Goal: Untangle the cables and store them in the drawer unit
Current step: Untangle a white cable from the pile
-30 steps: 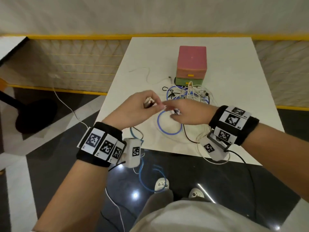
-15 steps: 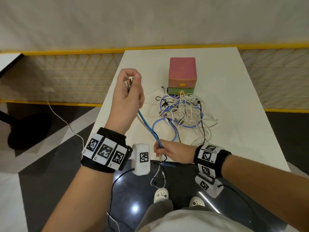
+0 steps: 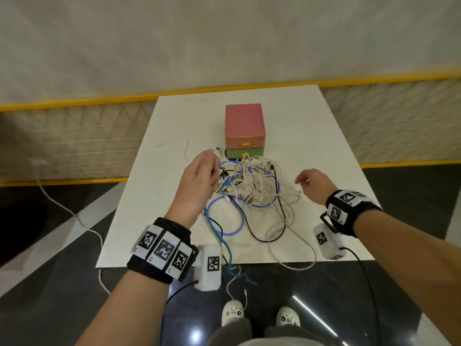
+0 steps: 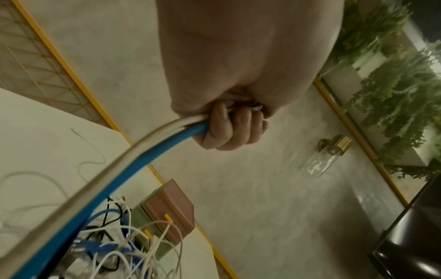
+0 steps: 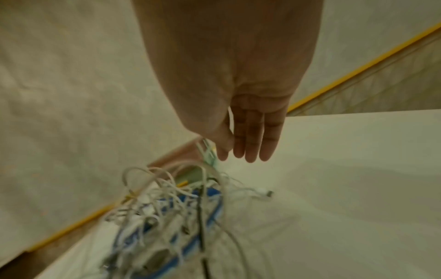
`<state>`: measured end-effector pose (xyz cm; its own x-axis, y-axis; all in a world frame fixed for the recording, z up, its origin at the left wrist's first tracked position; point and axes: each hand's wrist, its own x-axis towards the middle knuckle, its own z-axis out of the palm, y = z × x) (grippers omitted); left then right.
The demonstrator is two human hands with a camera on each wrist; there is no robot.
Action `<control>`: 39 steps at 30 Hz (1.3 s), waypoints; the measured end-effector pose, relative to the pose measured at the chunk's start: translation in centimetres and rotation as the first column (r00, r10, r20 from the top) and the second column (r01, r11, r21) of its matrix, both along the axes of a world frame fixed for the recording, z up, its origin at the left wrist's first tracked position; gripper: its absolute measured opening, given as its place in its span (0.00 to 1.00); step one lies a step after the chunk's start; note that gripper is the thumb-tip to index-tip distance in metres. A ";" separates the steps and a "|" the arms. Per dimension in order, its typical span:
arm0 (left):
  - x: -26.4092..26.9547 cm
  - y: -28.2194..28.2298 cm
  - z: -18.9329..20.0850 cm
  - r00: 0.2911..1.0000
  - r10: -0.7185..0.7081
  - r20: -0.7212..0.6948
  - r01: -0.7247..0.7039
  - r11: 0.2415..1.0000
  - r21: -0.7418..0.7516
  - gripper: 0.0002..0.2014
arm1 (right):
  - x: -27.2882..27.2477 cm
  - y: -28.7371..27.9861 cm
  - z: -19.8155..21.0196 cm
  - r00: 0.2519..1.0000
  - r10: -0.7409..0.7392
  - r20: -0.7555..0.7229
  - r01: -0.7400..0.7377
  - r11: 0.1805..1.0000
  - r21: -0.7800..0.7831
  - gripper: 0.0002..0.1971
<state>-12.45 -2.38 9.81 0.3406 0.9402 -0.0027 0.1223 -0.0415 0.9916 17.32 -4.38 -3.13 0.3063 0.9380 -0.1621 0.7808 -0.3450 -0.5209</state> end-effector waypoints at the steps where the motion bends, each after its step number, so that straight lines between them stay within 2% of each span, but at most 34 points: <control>1: 0.4 0.2 -0.2 1.000 -0.002 -0.011 0.002 1.000 -0.015 0.17 | 0.3 0.1 -0.7 1.000 0.015 0.028 -0.013 0.998 -0.055 0.12; 4: 1.5 0.8 -0.6 1.000 0.008 -0.025 -0.009 0.998 -0.065 0.17 | 0.0 1.1 -2.2 0.993 0.115 0.012 -0.111 0.979 -0.171 0.14; 7: 2.1 1.4 -0.9 0.999 0.023 -0.023 -0.025 0.996 -0.088 0.17 | -0.7 2.2 -2.8 0.977 0.211 0.025 -0.192 0.924 -0.330 0.18; 11: 2.1 1.6 -1.4 0.999 0.027 -0.020 -0.028 0.996 -0.084 0.17 | -0.3 3.0 -3.2 0.977 0.183 0.109 -0.139 0.935 -0.328 0.19; 14: 1.8 1.7 -1.9 0.999 0.041 -0.033 -0.044 0.995 -0.085 0.17 | 0.4 3.3 -2.3 0.988 0.093 0.125 -0.069 0.980 -0.187 0.13; 16: 1.7 1.8 -2.1 0.998 0.050 -0.035 -0.053 0.995 -0.084 0.17 | 0.8 3.9 -1.0 0.997 -0.018 0.079 0.021 0.999 -0.046 0.11; 18: 1.7 2.0 -2.2 0.998 0.057 -0.035 -0.059 0.995 -0.076 0.18 | 1.4 4.9 0.9 0.993 -0.115 0.012 0.114 0.990 0.087 0.11; 20: 1.9 2.1 -2.3 0.996 0.063 -0.063 -0.066 0.996 -0.052 0.18 | 1.8 6.2 3.5 0.987 -0.153 -0.051 0.160 0.963 0.216 0.11; 23: 2.6 2.4 -2.4 0.989 0.067 -0.131 -0.071 0.997 -0.021 0.16 | 2.3 8.8 8.0 0.979 -0.115 -0.168 0.178 0.885 0.430 0.10; 25: 3.2 2.8 -2.3 0.989 0.072 -0.127 -0.074 0.997 -0.012 0.14 | 2.2 10.4 11.4 0.975 -0.043 -0.219 0.160 0.817 0.553 0.10; 29: 4.1 3.6 -1.8 0.989 0.128 -0.070 -0.126 0.992 0.027 0.07 | 0.9 12.3 18.3 0.988 0.097 -0.118 0.028 0.649 0.760 0.10; 30: 4.2 3.8 -1.5 0.988 0.151 -0.044 -0.148 0.988 0.048 0.06 | 0.4 12.4 19.7 0.980 0.140 -0.138 0.023 0.616 0.788 0.08; 32: 4.3 4.5 -0.7 0.981 0.192 0.005 -0.192 0.976 0.099 0.07 | -0.8 12.4 21.7 0.944 0.238 -0.230 0.056 0.571 0.819 0.11; 34: 4.2 5.3 0.4 0.976 0.211 0.055 -0.217 0.965 0.149 0.08 | -2.1 12.0 22.3 0.892 0.282 -0.354 0.158 0.539 0.827 0.13; 36: 4.2 6.2 1.7 0.973 0.208 0.097 -0.224 0.957 0.187 0.09 | -3.5 11.7 21.8 0.808 0.305 -0.505 0.313 0.503 0.805 0.08; 39: 4.6 7.2 3.5 0.974 0.186 0.132 -0.212 0.950 0.227 0.10 | -5.6 11.5 19.8 0.672 0.336 -0.660 0.446 0.528 0.723 0.05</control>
<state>-7.82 4.81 13.35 0.1325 0.9576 0.2558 0.0456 -0.2637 0.9635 11.77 7.10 16.71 0.5282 0.7248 0.4424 0.0622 0.4866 -0.8714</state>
